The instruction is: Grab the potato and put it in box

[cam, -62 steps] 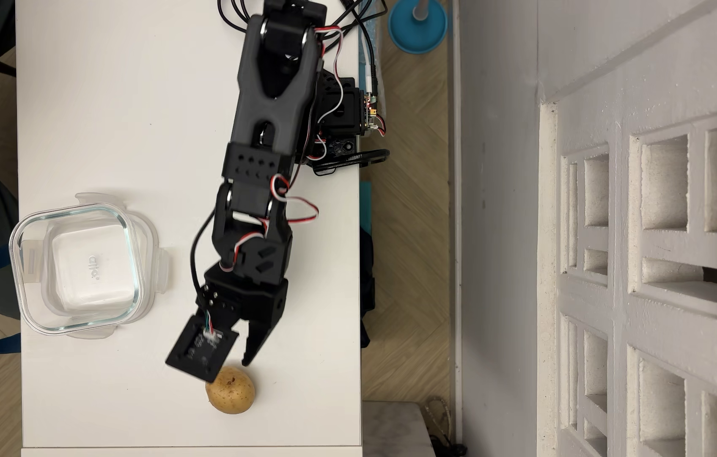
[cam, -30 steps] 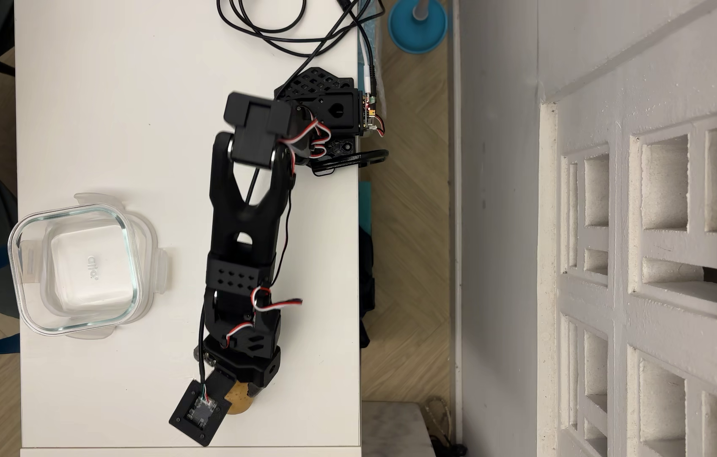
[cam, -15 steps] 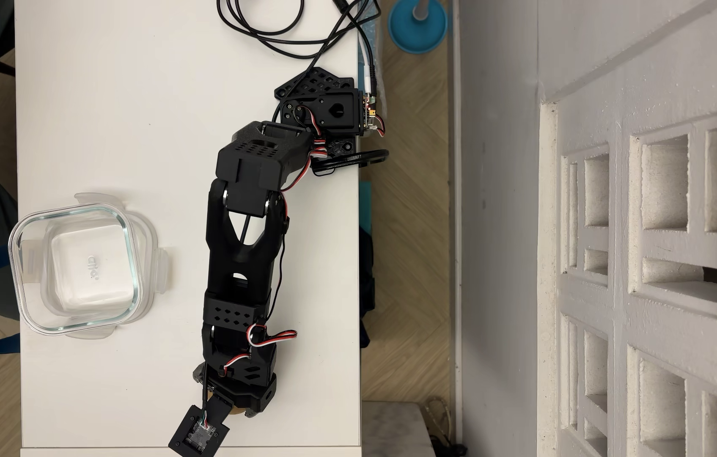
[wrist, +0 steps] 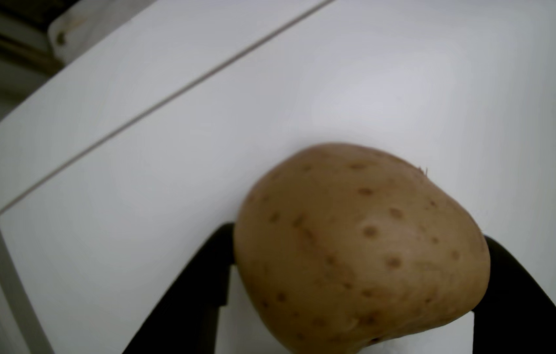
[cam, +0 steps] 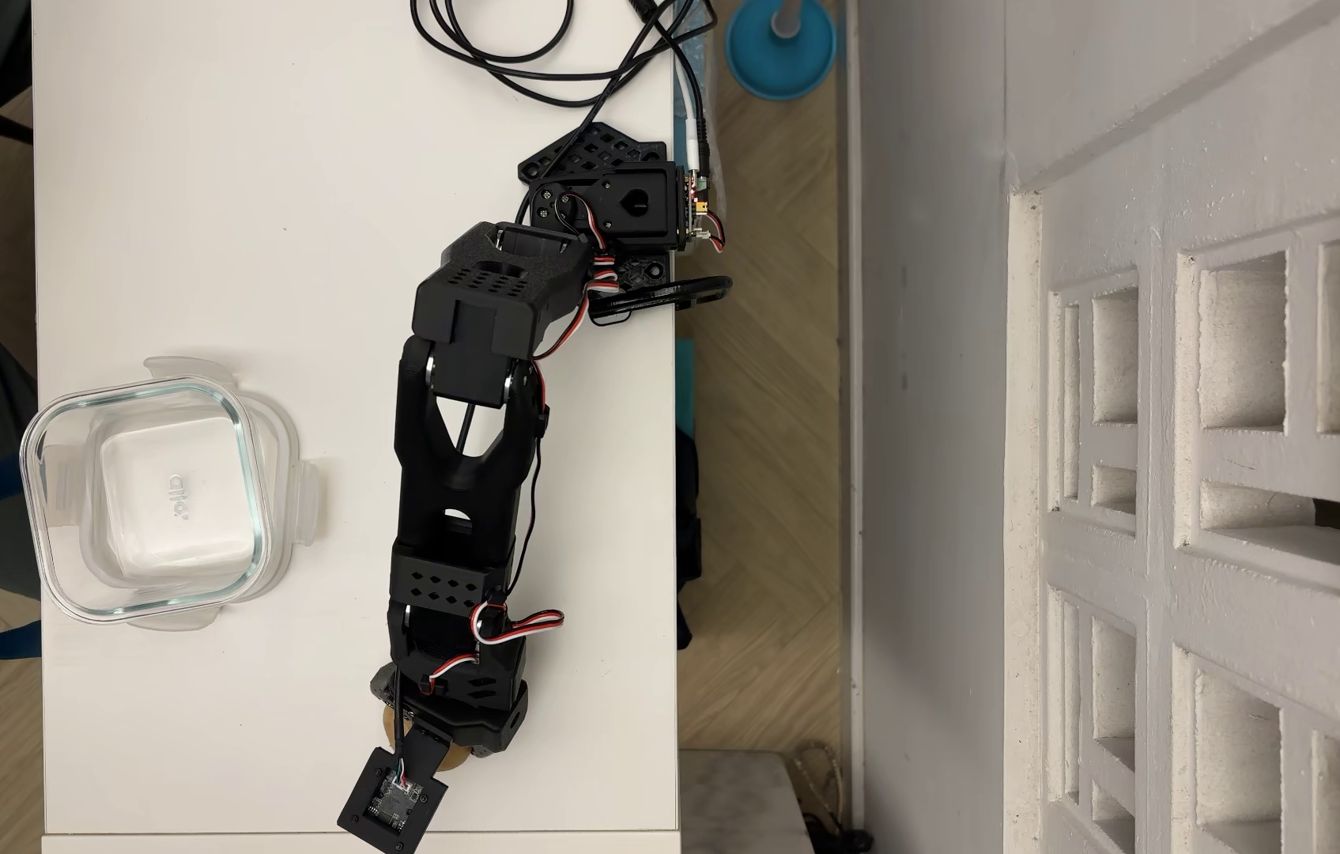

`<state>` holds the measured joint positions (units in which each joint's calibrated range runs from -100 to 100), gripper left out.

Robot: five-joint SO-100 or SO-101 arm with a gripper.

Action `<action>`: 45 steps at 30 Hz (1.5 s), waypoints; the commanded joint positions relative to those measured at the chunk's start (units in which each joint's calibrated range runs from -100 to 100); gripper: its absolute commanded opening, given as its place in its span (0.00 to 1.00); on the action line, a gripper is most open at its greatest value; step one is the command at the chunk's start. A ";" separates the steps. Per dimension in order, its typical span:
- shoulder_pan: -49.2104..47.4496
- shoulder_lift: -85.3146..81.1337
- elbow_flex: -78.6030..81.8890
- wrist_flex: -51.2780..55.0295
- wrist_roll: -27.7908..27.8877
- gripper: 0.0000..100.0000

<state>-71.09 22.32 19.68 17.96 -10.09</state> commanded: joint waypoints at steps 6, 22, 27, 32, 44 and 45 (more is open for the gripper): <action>0.67 -1.57 -3.42 -0.87 -0.04 0.18; 3.26 -5.15 -5.76 -3.31 -1.35 0.12; 7.98 -11.45 -3.94 -1.57 -4.90 0.12; 13.32 -18.95 2.21 -0.87 -4.97 0.12; 48.23 -53.64 30.74 -1.74 -4.34 0.12; 49.60 -54.83 31.78 -1.83 -4.34 0.12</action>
<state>-30.09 -21.49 47.20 17.07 -14.73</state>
